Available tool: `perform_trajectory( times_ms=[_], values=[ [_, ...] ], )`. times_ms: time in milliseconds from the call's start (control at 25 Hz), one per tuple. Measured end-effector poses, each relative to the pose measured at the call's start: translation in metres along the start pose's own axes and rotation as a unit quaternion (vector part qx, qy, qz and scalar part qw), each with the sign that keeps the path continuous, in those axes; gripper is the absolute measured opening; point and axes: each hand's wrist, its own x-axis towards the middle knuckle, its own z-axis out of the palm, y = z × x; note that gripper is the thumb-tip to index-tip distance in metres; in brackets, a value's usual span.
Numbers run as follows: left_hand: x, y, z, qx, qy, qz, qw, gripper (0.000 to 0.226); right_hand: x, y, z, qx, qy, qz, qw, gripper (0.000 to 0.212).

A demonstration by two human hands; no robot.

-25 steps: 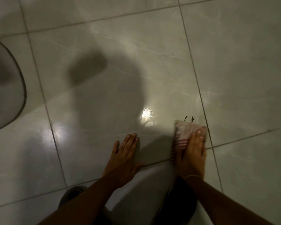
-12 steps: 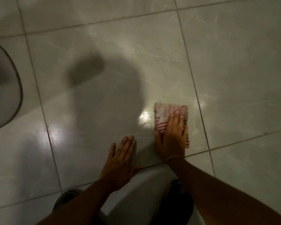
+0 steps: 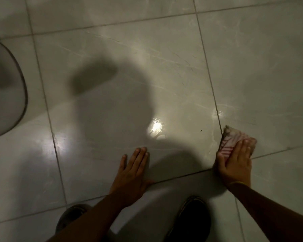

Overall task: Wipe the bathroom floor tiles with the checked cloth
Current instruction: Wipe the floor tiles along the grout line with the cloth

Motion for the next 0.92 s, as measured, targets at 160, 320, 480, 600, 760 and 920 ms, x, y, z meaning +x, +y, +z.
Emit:
perform_trajectory(
  times_ms=[160,320,480,600,760,920],
  values=[
    [0.0,0.0,0.002,0.009,0.004,0.0,1.0,0.092,0.026,-0.099,-0.002,0.028,0.07,0.025,0.997,0.092],
    [0.001,0.0,0.003,0.02,0.006,0.002,1.0,0.092,-0.01,-0.171,0.028,-0.012,0.078,-0.148,0.986,0.087],
    [0.0,-0.001,0.001,0.022,0.005,0.005,1.0,0.093,-0.06,-0.126,0.058,-0.053,0.025,-0.317,0.947,0.092],
    [-0.001,-0.002,0.0,0.014,0.007,0.01,1.0,0.093,-0.061,-0.047,0.043,-0.075,-0.015,-0.326,0.942,0.092],
    [-0.001,-0.001,0.0,0.017,0.003,0.004,1.0,0.095,-0.007,0.019,0.001,-0.097,-0.015,-0.155,0.983,0.097],
    [-0.001,0.0,0.002,0.024,0.007,-0.001,1.0,0.095,0.049,-0.039,-0.016,-0.012,0.042,-0.025,0.999,0.101]
  ],
)
